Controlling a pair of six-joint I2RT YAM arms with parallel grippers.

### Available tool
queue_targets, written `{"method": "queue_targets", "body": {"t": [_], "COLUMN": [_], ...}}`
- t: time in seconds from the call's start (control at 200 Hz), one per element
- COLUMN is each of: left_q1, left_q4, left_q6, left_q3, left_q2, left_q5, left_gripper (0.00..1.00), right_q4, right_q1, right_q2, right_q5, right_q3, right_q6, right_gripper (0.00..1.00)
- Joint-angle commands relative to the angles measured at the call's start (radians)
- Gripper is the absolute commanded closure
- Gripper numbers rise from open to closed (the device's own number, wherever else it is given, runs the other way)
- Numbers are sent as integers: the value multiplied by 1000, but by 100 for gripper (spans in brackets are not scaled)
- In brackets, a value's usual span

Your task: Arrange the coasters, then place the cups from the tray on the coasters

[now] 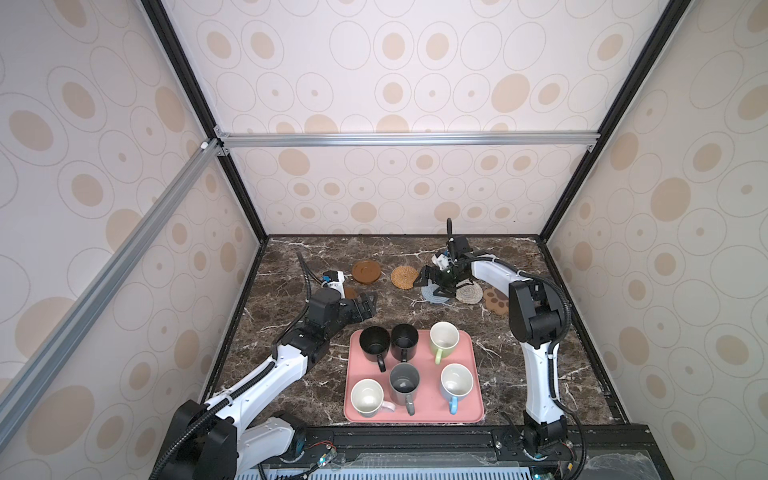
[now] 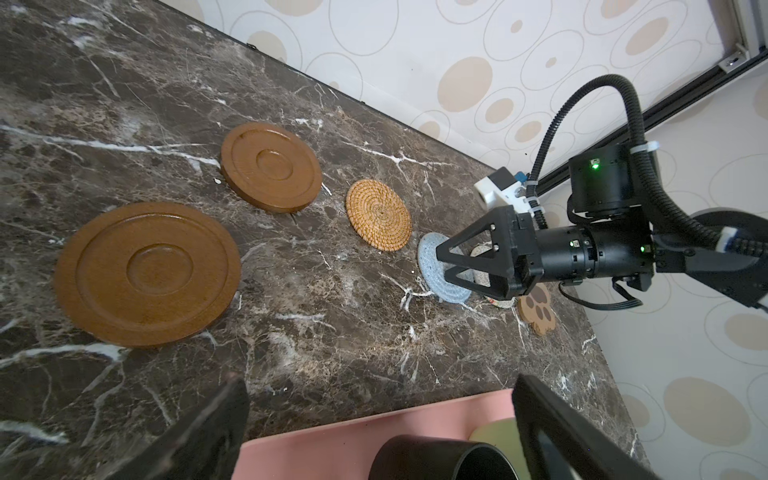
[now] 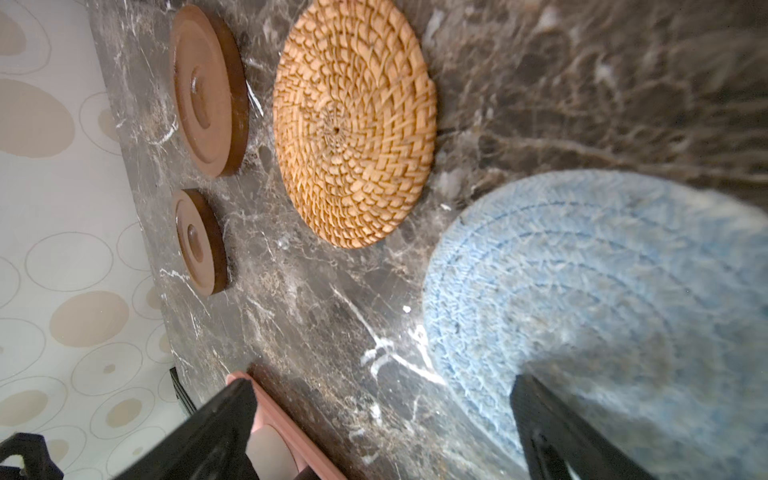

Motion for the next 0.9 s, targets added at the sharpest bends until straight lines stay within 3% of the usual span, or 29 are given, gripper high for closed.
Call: {"method": "queue_targets", "body": {"t": [0.0, 0.385, 0.895], "left_q1": [4, 4, 4], "left_q4": [13, 2, 5], "left_q6": [-22, -37, -50], "left_q3": [-5, -15, -31], "left_q2": [-14, -28, -41], "left_q5": [-18, -12, -8], "left_gripper": [0, 0, 0], "right_q4": [-22, -96, -104], "right_q1": [0, -16, -66], "right_q2": [54, 151, 153], "right_q5": [32, 122, 146], "right_q3": [42, 227, 237], "right_q6": [1, -2, 15], "right_gripper": [0, 0, 0]}}
